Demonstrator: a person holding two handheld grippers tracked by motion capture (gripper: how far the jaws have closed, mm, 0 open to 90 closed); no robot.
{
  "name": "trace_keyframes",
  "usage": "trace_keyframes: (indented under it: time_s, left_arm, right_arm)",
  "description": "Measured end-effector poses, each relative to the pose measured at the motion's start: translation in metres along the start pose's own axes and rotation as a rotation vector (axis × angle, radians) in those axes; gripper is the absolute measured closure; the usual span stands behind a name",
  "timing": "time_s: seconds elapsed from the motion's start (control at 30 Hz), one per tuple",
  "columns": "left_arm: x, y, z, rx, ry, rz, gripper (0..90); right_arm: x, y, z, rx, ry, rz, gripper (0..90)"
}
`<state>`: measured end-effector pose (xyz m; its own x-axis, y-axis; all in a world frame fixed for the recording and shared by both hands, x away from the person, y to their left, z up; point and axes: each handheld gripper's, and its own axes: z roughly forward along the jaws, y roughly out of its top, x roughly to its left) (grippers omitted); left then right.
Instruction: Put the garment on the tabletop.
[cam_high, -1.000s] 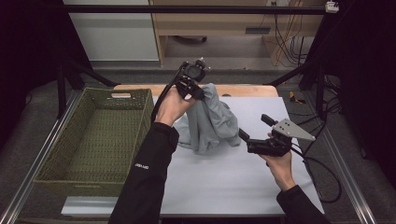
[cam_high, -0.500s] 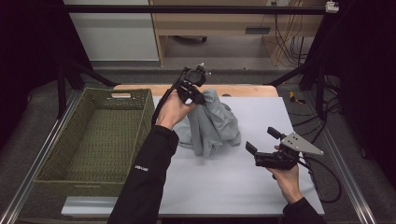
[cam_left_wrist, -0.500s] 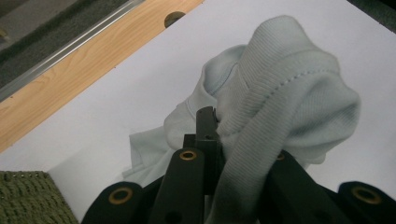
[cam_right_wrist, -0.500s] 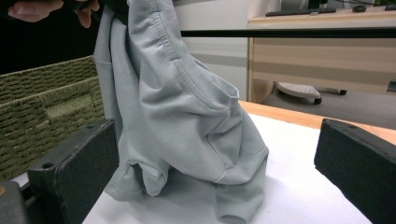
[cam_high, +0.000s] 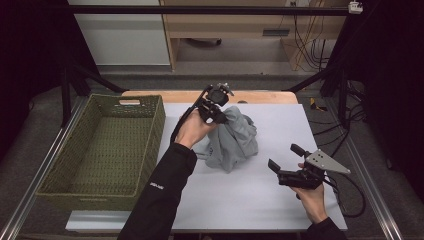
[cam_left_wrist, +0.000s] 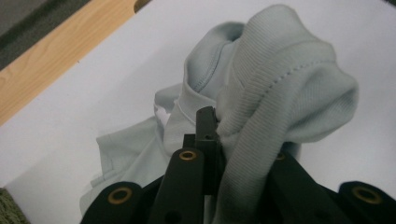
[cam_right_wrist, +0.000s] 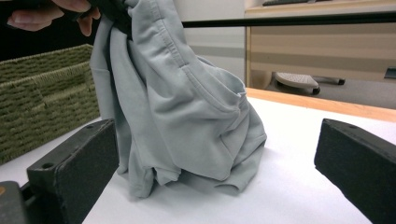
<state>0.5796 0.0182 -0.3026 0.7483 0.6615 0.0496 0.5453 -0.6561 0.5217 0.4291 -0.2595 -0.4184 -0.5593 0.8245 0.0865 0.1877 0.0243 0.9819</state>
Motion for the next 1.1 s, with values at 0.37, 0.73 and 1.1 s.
trace_keyframes:
  time_s: [0.37,0.73,1.1]
  left_arm:
    - [-0.011,0.001,0.025,0.044,-0.021,0.022,78.3]
    - [-0.01,-0.002,0.002,-0.109,-0.065,-0.048,31.5]
    - [-0.008,-0.025,-0.044,-0.311,-0.018,-0.039,14.7]
  right_arm:
    - [-0.002,-0.002,-0.003,-0.002,-0.004,0.005,0.6]
    - [0.0,-0.002,-0.003,-0.017,-0.004,0.012,0.5]
    - [0.0,-0.001,-0.005,-0.009,-0.008,0.015,0.5]
